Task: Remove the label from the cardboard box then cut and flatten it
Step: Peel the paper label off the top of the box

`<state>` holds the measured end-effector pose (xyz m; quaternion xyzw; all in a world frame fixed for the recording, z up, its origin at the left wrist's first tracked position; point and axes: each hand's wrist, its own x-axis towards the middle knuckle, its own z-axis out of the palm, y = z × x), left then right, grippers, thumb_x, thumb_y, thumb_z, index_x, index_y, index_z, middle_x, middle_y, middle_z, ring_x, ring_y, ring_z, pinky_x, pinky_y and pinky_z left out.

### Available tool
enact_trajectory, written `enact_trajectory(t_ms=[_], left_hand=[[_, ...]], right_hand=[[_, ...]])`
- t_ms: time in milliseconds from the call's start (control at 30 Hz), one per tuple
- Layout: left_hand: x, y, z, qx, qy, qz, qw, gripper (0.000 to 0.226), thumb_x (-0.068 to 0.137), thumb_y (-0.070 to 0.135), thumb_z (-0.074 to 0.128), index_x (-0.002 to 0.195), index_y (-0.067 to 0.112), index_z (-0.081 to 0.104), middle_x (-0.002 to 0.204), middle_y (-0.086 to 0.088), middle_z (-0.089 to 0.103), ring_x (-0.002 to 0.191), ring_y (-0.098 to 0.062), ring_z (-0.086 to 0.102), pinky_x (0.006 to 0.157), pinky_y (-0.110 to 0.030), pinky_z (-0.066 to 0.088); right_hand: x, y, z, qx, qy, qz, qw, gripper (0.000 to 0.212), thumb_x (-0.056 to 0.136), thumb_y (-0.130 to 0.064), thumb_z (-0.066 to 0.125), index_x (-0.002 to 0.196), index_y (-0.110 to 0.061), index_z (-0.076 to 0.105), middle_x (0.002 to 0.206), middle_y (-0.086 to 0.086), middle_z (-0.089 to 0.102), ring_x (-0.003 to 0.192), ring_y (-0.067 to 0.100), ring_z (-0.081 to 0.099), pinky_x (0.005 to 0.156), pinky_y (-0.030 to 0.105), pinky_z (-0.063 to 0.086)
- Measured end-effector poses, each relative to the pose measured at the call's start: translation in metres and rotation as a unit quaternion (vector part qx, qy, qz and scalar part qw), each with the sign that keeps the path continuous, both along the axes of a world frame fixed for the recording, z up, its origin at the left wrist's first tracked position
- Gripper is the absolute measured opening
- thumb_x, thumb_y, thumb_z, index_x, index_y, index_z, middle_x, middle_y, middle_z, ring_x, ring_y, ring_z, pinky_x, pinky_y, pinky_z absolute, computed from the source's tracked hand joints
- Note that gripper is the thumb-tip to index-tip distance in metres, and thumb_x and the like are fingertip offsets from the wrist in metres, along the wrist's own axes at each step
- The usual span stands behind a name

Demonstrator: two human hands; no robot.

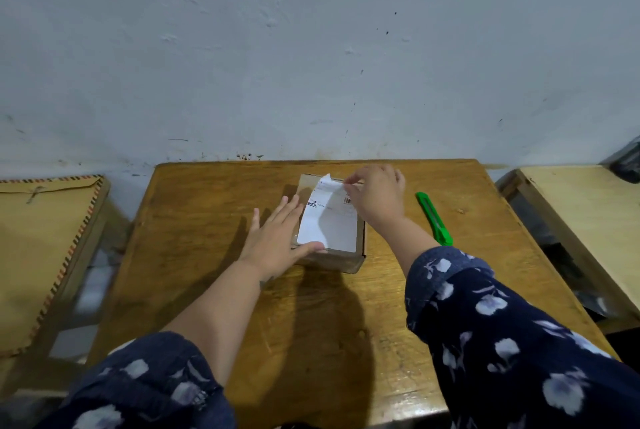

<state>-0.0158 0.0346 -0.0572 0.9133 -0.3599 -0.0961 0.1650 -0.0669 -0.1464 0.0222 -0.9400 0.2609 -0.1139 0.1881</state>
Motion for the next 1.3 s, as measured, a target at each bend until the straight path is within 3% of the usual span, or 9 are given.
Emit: enact_trajectory(t_ms=[100,200,367,467,567,767,1067,1300], left_hand=[[-0.008,0.002,-0.004,-0.027,0.012,0.012,0.999,0.087,0.084,0.072,0.033,0.153,0.028,0.003,0.160,0.010,-0.002,0.146,-0.008,-0.008,0.116,-0.054,-0.007],[-0.017,0.007,-0.006,-0.044,0.016,0.031,0.998,0.072,0.094,0.060,0.027,0.153,0.028,0.004,0.159,0.012,-0.004,0.145,-0.006,-0.010,0.117,-0.051,-0.008],[-0.031,0.013,-0.010,-0.109,0.067,0.088,0.988,0.052,0.102,0.039,0.016,0.152,0.028,0.008,0.160,0.012,0.005,0.143,-0.001,-0.008,0.119,-0.048,-0.006],[-0.033,0.012,-0.010,-0.108,0.066,0.108,0.986,0.051,0.103,0.038,0.016,0.152,0.028,0.009,0.159,0.012,0.009,0.144,-0.002,-0.006,0.118,-0.045,-0.007],[-0.034,0.009,-0.010,-0.104,0.054,0.120,0.986,0.050,0.103,0.037,0.018,0.152,0.028,0.014,0.158,0.011,0.015,0.145,-0.004,-0.003,0.119,-0.048,-0.005],[-0.038,0.009,-0.006,-0.121,0.059,0.154,0.979,0.047,0.103,0.035,0.025,0.150,0.030,0.023,0.154,0.010,0.028,0.146,-0.006,0.003,0.119,-0.050,0.001],[-0.040,0.008,0.001,-0.116,0.077,0.170,0.976,0.047,0.104,0.033,0.024,0.150,0.033,0.021,0.156,0.003,0.024,0.146,-0.007,0.005,0.119,-0.049,0.001],[-0.037,0.003,0.009,-0.063,0.061,0.160,0.983,0.048,0.104,0.032,0.024,0.151,0.033,0.016,0.157,0.004,0.024,0.146,-0.006,-0.001,0.119,-0.050,-0.002]], right_hand=[[0.003,0.004,0.000,-0.055,-0.037,0.100,0.993,0.024,0.088,-0.015,0.056,0.107,-0.029,0.061,0.112,-0.009,0.064,0.118,0.017,0.050,0.115,0.045,0.018],[0.006,0.013,-0.007,-0.085,-0.011,0.198,0.976,0.020,0.089,-0.012,0.056,0.094,-0.029,0.065,0.119,-0.008,0.062,0.124,0.017,0.046,0.114,0.043,0.022],[0.008,0.030,-0.019,-0.103,0.045,0.314,0.943,0.026,0.091,-0.010,0.051,0.099,-0.028,0.067,0.122,-0.009,0.063,0.132,0.015,0.039,0.117,0.045,0.007],[0.010,0.033,-0.022,-0.147,0.077,0.338,0.926,0.025,0.093,-0.013,0.048,0.104,-0.029,0.064,0.127,-0.006,0.060,0.135,0.015,0.036,0.116,0.048,-0.007],[0.013,0.031,-0.019,-0.185,0.071,0.352,0.915,0.020,0.092,-0.018,0.052,0.101,-0.031,0.064,0.117,-0.011,0.063,0.129,0.015,0.040,0.115,0.051,-0.011],[0.019,0.027,-0.011,-0.172,0.086,0.367,0.910,0.017,0.090,-0.042,0.054,0.093,-0.035,0.069,0.109,-0.009,0.058,0.120,0.019,0.039,0.117,0.051,0.002],[0.018,0.018,-0.010,-0.154,0.108,0.363,0.912,0.022,0.093,-0.036,0.048,0.097,-0.027,0.067,0.100,-0.009,0.048,0.108,0.019,0.038,0.104,0.042,0.018],[0.016,0.008,-0.014,-0.129,0.102,0.341,0.926,0.023,0.094,-0.034,0.046,0.097,-0.024,0.067,0.101,-0.004,0.057,0.103,0.020,0.039,0.099,0.040,0.022]])
